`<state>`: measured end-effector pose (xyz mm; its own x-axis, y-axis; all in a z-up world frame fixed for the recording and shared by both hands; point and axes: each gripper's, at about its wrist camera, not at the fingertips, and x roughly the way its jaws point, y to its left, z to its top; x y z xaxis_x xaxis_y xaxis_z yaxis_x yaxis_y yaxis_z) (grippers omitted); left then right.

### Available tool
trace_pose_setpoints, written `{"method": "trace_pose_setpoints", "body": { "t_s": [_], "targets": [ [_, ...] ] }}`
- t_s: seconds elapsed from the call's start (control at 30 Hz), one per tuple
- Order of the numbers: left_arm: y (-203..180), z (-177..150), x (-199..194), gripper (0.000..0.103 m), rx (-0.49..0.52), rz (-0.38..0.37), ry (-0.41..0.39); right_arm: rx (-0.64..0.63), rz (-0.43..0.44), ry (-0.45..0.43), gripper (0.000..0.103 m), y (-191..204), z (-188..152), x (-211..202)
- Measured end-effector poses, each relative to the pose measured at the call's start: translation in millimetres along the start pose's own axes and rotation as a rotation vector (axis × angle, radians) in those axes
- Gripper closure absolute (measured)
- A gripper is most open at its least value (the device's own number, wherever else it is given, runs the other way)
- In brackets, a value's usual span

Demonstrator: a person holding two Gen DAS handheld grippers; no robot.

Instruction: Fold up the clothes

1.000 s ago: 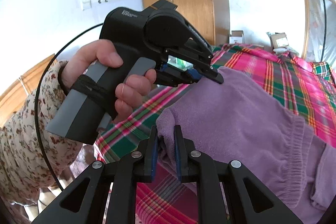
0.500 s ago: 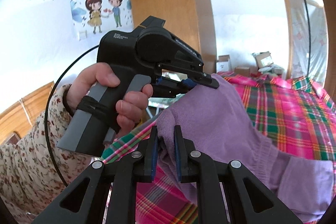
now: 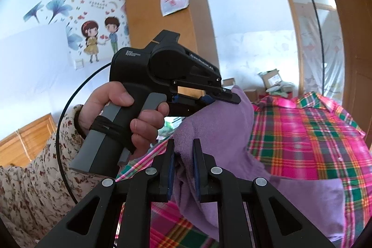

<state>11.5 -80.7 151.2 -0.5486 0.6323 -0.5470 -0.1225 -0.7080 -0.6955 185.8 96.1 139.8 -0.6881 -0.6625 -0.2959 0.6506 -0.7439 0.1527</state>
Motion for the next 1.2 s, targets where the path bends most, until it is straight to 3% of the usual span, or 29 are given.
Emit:
{"method": "trace_pose_setpoints", "body": {
  "t_s": [0.73,1.2],
  "targets": [
    [-101,-23,104,0.093,0.119,0.006,0.122,0.198,-0.091,-0.064,0.089,-105,-4,-76],
    [-125,-41,177,0.093,0.163,0.050,0.227,0.290,-0.191,-0.059,0.089,-159,-26,-99]
  ]
}}
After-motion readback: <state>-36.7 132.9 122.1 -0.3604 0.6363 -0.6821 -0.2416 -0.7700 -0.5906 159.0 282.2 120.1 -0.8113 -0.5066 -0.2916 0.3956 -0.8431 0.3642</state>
